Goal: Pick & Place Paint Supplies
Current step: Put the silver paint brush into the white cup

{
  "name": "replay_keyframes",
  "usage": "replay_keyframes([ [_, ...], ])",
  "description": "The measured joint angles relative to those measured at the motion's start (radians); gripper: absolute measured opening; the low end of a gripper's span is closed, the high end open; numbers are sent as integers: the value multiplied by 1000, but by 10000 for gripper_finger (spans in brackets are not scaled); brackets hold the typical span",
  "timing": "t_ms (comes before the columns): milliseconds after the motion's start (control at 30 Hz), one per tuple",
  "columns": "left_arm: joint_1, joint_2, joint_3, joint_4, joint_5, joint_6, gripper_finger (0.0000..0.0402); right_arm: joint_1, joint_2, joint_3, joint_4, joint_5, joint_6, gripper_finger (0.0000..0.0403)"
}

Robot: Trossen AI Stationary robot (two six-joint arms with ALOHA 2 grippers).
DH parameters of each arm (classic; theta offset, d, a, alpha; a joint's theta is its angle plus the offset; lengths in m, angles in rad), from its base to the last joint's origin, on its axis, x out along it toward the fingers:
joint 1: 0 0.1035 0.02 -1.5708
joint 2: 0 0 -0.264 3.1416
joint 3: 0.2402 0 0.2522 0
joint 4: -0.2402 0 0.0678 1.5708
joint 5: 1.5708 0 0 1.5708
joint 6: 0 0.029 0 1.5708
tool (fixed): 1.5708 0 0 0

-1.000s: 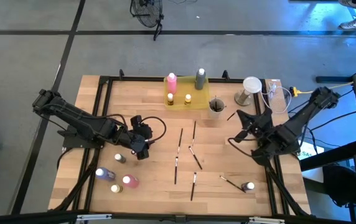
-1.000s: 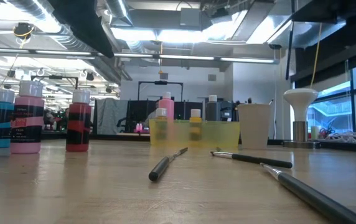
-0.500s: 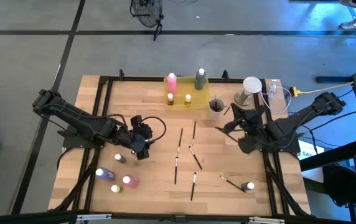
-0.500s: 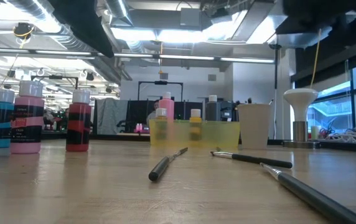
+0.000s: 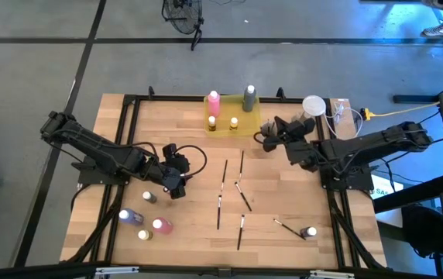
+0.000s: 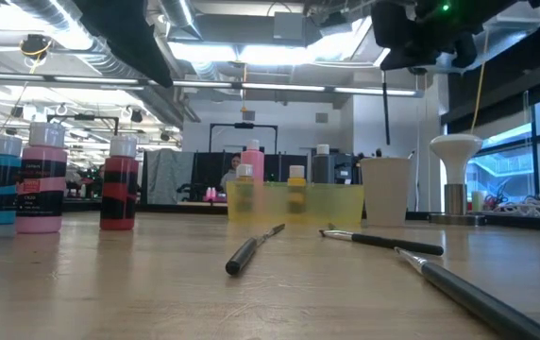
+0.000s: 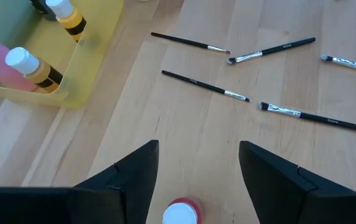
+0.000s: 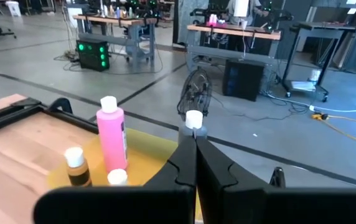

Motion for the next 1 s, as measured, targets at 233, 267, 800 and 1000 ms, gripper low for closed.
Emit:
replay_keyframes([
  [233, 0, 0, 0, 0, 0, 0, 217, -31, 0, 0, -90, -18, 57, 0],
  [267, 0, 0, 0, 0, 0, 0, 218, -37, 0, 0, -98, -19, 61, 0],
  [800, 0, 0, 0, 0, 0, 0, 218, -157, 29, 0, -102, -184, 79, 0],
  [1000, 0, 0, 0, 0, 0, 0, 218, -178, 30, 0, -100, -227, 95, 0],
])
